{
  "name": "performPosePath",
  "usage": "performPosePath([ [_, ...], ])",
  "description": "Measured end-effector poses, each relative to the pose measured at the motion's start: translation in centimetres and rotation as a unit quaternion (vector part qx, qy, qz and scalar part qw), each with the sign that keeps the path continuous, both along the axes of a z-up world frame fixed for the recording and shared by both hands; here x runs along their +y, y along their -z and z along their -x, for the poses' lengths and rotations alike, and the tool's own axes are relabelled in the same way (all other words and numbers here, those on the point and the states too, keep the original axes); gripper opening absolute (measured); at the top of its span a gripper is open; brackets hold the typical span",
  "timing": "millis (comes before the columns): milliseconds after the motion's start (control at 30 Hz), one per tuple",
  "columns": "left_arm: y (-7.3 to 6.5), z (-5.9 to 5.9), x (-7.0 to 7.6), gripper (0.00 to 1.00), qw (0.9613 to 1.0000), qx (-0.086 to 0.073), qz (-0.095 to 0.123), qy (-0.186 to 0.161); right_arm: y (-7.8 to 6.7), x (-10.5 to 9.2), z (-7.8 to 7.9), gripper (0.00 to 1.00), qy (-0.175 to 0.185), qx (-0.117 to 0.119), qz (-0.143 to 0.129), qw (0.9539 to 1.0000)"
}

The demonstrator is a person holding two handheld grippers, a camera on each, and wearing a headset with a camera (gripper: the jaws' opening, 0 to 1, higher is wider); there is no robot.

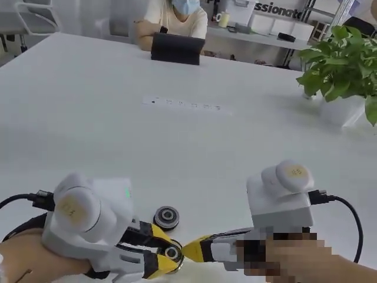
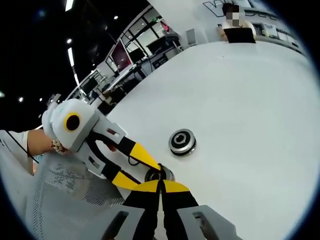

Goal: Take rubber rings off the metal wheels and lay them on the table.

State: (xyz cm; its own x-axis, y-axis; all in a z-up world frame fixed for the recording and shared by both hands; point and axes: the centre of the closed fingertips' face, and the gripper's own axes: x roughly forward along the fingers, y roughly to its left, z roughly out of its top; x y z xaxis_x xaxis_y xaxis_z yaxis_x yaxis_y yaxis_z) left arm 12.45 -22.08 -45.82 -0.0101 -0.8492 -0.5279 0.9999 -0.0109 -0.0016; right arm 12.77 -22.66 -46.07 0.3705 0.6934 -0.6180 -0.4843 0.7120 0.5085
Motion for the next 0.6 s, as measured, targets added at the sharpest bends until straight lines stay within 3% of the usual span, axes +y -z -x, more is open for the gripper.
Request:
performPosePath([
  [167, -1.6, -0.6, 0.2, 0.13, 0.9995, 0.009, 0.027, -0.009, 0.1, -0.1, 0.0, 0.0, 0.0, 0.001, 0.002, 1.0],
  [333, -3.0, -1.2, 0.4, 0.2, 0.9988, 0.006, 0.047, -0.016, 0.0, 0.0, 0.0, 0.0, -0.001, 0.002, -0.001, 1.0],
  [533, -3.8, -0.6, 0.7, 0.35, 0.9985, 0.012, 0.053, -0.004, 0.0, -0.1, 0.0, 0.0, -0.001, 0.001, -0.002, 1.0],
  [600, -4.4, -0.3, 1.1, 0.36, 0.9987, 0.005, 0.049, 0.009, 0.0, 0.0, 0.1, 0.0, -0.005, -0.002, 0.002, 1.0],
])
